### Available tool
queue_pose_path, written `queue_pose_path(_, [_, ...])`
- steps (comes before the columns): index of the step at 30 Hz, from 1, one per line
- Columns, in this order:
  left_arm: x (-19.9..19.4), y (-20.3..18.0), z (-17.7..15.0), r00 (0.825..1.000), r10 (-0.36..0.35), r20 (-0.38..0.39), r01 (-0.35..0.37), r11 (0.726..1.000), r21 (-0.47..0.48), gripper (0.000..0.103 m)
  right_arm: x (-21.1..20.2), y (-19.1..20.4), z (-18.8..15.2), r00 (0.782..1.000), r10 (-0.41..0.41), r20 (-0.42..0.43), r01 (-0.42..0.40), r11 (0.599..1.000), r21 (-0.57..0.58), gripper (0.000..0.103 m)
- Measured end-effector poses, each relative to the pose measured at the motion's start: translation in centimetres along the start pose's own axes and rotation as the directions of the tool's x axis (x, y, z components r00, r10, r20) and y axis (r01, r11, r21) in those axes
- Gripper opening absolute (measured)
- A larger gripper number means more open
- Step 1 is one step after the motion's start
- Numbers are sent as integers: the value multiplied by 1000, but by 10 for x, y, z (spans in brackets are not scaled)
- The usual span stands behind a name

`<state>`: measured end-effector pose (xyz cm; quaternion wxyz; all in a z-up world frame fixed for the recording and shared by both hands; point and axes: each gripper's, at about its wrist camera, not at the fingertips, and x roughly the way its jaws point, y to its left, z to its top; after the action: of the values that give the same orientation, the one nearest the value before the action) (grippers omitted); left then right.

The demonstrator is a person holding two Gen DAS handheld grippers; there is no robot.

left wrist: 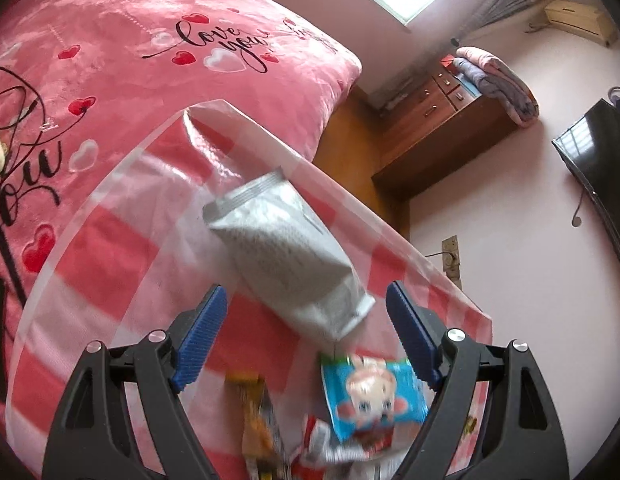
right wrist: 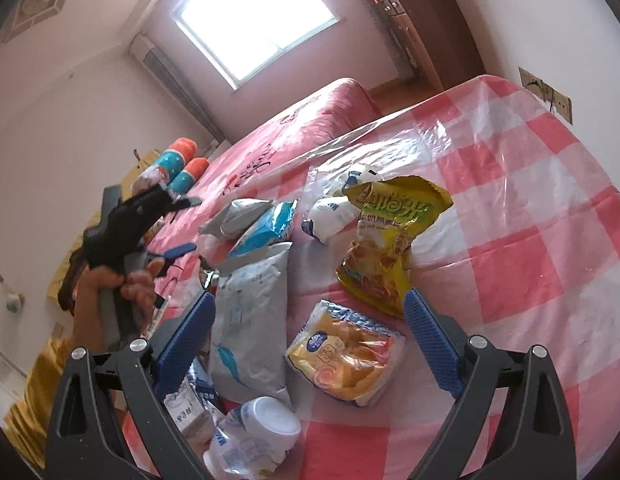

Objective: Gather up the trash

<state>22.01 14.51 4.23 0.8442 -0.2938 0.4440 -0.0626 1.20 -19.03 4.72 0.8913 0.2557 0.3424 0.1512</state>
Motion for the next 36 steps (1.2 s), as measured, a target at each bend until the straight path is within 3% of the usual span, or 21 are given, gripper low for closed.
queue_pose_path(18, [51,-11,27,986,164,7,-164,985,56,82,9,-11,-5,1000,-13,-22,13,1000,12,94])
queue_pose_path(20, [53,-14,25,981,196,12,-196,978,75,76,10,-12,-5,1000,-15,-26,16,1000,15,94])
queue_pose_path(22, [53,-15,23,981,192,11,-192,979,73,61,11,-13,-6,999,-17,-30,17,1000,20,94])
queue_pose_path(28, [45,-26,16,982,188,26,-189,975,120,37,7,-16,-5,1000,-20,-21,21,1000,24,94])
queue_pose_path(36, [32,-54,-16,988,139,-63,-115,950,291,26,3,-27,-5,1000,-22,-10,22,999,47,94])
